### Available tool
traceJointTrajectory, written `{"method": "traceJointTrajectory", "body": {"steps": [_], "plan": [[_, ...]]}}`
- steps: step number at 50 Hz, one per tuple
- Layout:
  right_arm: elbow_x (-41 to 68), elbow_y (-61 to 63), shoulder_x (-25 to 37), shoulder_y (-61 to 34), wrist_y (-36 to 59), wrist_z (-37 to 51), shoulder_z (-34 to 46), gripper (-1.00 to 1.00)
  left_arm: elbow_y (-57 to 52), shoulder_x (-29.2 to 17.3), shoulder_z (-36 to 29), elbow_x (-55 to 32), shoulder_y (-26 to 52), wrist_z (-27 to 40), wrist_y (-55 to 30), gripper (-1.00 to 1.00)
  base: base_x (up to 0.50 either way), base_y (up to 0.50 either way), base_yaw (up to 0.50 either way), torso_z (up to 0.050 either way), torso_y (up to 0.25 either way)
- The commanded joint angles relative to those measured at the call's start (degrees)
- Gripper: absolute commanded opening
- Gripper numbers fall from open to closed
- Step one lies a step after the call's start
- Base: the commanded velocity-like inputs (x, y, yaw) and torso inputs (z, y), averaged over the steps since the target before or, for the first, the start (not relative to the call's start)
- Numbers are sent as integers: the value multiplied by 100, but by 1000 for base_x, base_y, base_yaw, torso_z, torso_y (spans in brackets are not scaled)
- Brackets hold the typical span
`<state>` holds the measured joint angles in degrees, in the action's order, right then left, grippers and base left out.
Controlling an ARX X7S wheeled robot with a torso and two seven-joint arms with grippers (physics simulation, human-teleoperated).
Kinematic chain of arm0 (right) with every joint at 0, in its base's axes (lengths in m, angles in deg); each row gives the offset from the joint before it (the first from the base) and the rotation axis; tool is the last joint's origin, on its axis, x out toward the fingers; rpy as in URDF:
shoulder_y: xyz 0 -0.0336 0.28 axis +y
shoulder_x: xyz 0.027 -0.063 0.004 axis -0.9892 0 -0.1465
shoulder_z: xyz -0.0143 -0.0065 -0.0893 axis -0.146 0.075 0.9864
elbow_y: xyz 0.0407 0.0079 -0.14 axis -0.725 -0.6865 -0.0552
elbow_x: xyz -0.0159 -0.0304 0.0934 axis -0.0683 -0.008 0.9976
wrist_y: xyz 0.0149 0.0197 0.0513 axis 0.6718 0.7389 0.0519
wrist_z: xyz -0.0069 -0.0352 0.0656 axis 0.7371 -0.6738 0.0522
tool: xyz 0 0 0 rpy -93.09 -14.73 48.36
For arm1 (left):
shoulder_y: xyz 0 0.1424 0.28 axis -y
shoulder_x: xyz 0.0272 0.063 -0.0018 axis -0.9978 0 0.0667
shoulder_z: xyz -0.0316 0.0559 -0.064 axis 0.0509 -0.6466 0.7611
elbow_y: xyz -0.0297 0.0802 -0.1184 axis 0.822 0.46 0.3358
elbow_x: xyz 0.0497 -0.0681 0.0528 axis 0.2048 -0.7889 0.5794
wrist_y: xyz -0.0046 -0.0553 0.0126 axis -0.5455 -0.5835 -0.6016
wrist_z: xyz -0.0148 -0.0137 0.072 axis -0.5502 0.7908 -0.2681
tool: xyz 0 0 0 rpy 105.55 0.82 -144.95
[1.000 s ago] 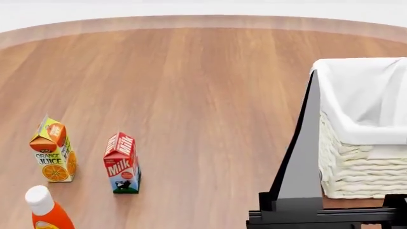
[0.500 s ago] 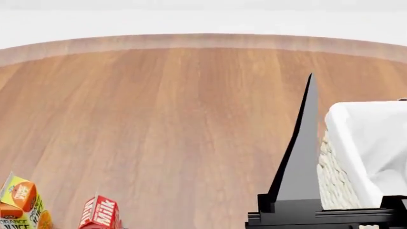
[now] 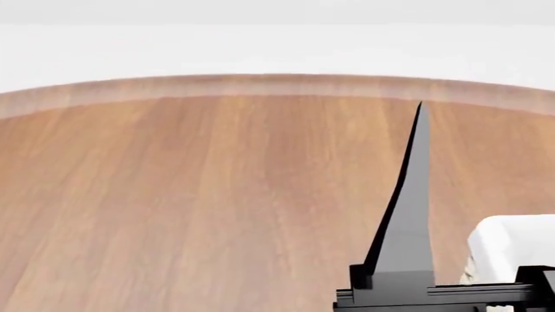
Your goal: Pick the milk and place it in the basket.
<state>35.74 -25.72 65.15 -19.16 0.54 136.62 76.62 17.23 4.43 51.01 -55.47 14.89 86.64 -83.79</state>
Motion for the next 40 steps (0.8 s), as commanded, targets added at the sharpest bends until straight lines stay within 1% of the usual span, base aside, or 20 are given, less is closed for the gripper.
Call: {"method": "traceJointTrajectory", "body": {"steps": [1,14,18,19,21,22,24,25,30,37,40], "plan": [[-17,3,-9,-31,24,-6,39,100,10,-39,-23,-9,-7,36,41,100,500,-3,0,0,0],[-9,-10,-22,-81,39,-2,61,100,32,-80,-51,-20,-14,65,81,100,500,-9,0,0,0],[110,-74,-63,-239,248,-14,82,100,38,-93,-58,-25,-9,76,88,100,317,-10,0,0,0],[193,-107,-64,-291,248,-121,92,100,43,-97,-58,-28,-10,78,91,100,0,0,0,0,0],[437,-275,-53,-189,-238,-479,53,100,29,-109,-47,-43,-29,88,98,100,0,0,0,0,0],[495,-357,-4,-199,-256,-509,25,100,31,-115,-48,-34,-38,88,105,100,0,0,0,0,0],[772,-474,29,-144,-576,-836,8,100,39,-121,-46,-41,-40,92,115,100,0,0,0,0,0],[1139,-590,126,-226,-593,-1064,-4,100,40,-127,-40,-47,-44,94,119,100,0,0,0,0,0],[1725,-760,286,-289,-643,-1710,62,100,55,-125,-35,-45,-88,105,169,100,0,0,0,0,0],[2252,-1056,382,-291,-509,-2334,215,100,59,-147,-67,-60,-49,120,162,100,0,0,0,0,0],[2312,-1148,404,-274,-496,-2520,249,100,56,-157,-74,-74,-30,134,155,100,0,0,0,0,0]]}}
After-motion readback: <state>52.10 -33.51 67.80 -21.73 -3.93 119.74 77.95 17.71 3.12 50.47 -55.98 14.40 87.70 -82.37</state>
